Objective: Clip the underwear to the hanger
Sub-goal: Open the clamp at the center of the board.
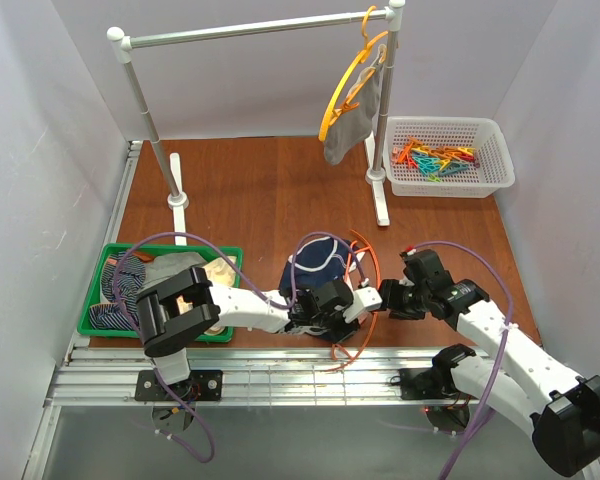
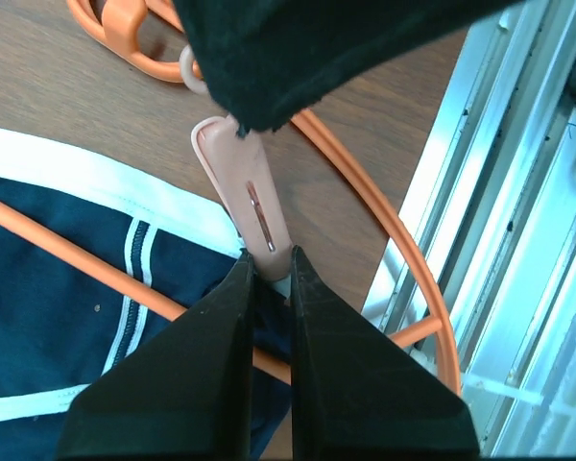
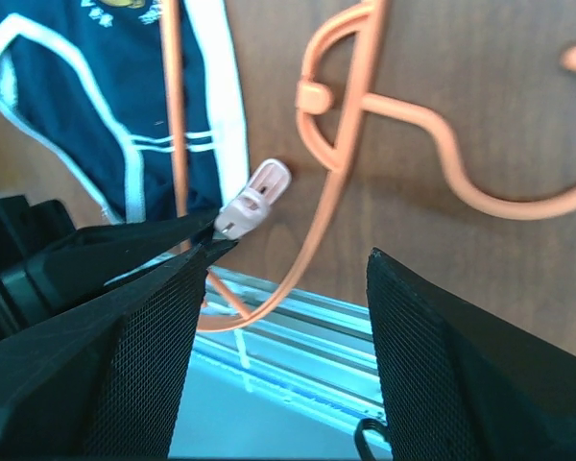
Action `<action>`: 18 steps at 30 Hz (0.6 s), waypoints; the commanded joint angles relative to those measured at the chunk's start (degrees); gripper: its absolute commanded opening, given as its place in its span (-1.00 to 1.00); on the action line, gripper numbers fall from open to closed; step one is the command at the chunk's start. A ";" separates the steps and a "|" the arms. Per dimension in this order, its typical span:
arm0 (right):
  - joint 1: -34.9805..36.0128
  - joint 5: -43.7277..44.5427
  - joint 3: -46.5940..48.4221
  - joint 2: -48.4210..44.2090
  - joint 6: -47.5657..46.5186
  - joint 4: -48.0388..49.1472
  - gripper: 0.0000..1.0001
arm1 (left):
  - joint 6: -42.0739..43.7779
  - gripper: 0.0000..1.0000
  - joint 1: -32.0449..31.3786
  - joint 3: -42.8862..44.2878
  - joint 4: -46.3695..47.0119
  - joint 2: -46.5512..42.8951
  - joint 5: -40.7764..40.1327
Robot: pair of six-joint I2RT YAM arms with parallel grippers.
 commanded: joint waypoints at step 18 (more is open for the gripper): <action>-4.86 -26.41 -6.90 1.69 -3.80 22.99 0.23 | 3.03 -0.88 3.73 -6.44 -2.34 -7.08 11.00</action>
